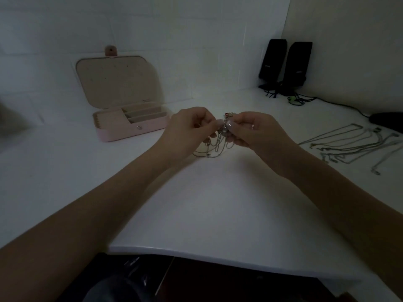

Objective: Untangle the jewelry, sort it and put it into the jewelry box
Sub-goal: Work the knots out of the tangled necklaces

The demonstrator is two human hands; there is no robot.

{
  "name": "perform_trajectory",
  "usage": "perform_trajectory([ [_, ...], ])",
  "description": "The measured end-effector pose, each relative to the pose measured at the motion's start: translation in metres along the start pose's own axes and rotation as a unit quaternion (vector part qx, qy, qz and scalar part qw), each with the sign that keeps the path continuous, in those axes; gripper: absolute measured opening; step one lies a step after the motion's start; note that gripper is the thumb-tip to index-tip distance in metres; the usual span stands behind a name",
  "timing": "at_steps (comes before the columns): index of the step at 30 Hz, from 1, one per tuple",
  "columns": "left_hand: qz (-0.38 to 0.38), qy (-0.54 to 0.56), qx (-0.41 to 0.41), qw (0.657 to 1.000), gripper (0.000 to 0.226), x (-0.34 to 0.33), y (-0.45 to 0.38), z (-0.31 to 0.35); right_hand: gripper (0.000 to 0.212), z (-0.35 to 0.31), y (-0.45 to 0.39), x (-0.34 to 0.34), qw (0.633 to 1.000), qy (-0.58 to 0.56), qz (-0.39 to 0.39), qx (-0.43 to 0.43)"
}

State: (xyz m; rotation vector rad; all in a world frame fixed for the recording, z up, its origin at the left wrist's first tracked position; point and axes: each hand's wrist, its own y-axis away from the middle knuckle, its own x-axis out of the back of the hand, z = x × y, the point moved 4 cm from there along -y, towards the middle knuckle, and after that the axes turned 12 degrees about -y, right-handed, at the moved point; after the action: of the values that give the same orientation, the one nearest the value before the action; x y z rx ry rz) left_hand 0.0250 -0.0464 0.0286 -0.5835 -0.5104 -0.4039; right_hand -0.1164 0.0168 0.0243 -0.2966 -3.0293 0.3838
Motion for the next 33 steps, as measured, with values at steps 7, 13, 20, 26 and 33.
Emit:
perform_trajectory([
  [7,-0.038,0.030,0.044,0.998,0.020,-0.0042,0.0029,0.0009,0.012,-0.0052,0.0024,0.0015,1.000,-0.018,0.004,0.016],
  [13,-0.067,0.052,0.065,0.994,0.021,-0.0051,0.0051,0.0043,0.012,-0.0037,0.0019,0.0021,0.997,-0.065,0.022,-0.025],
  [20,-0.090,0.082,0.092,0.988,0.020,-0.0036,0.0055,0.0067,0.009,0.0010,0.0002,-0.0009,0.978,-0.177,0.019,-0.106],
  [26,-0.106,0.087,0.091,0.986,0.010,-0.0037,0.0061,0.0060,0.012,0.0005,-0.0013,0.0018,0.941,-0.300,0.017,-0.152],
  [33,-0.146,0.048,0.085,0.985,0.018,-0.0071,0.0084,0.0078,0.007,-0.0055,0.0011,0.0032,0.919,-0.362,0.013,-0.153],
])
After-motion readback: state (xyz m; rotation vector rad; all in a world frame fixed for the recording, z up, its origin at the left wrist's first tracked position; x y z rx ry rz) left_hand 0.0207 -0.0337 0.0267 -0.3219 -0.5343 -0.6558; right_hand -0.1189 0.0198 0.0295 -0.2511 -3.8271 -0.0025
